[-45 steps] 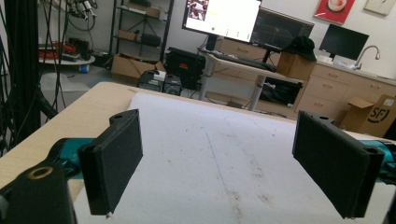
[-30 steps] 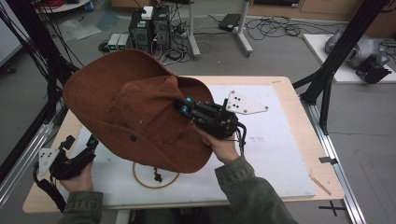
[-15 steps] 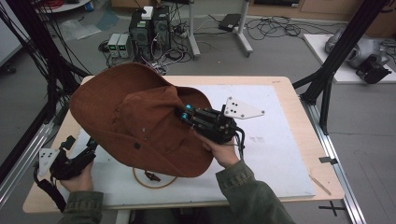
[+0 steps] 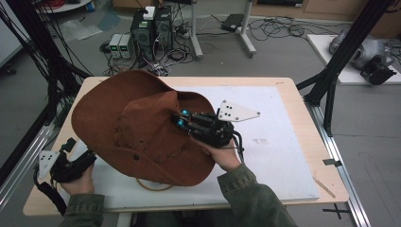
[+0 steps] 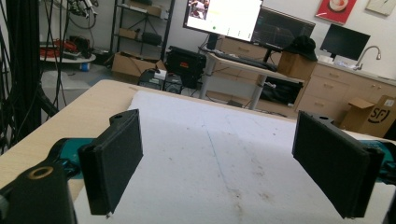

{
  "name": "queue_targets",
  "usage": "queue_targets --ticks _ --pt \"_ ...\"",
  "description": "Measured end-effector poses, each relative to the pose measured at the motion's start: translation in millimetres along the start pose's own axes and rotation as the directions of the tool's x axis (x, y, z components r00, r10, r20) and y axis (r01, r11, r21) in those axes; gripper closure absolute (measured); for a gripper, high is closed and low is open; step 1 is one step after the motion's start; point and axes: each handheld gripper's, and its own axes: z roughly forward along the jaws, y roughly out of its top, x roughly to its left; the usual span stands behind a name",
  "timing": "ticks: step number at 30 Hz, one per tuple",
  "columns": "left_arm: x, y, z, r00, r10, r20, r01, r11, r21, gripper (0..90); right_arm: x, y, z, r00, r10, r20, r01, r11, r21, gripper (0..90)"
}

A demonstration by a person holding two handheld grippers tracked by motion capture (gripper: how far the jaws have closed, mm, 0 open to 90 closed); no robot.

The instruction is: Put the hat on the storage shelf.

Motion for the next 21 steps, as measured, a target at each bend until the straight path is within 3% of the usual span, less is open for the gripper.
queue_targets --ticks 4,6,11,21 --pt "0.6 0.1 -0.1 1.0 0.002 0.0 -0.002 1.0 0.0 16.4 -1.0 0.2 -0.2 0.9999 -0.002 0.012 0.002 1.0 0.002 83.5" --pt "0.5 0.2 -0.1 1.0 0.002 0.001 -0.002 1.0 0.0 16.4 -2.5 0.2 -0.6 0.9999 0.011 0.011 -0.011 1.0 0.002 75.7" --pt "0.2 0.0 0.1 1.0 0.001 0.001 -0.001 1.0 0.0 16.3 -1.6 0.8 -1.5 1.0 -0.004 -0.001 0.004 1.0 0.005 70.6" --pt "0.3 -0.1 -0.1 1.0 0.002 0.001 -0.002 1.0 0.001 16.3 -0.9 0.9 -1.2 0.9999 -0.016 0.0 0.016 1.0 -0.002 44.8"
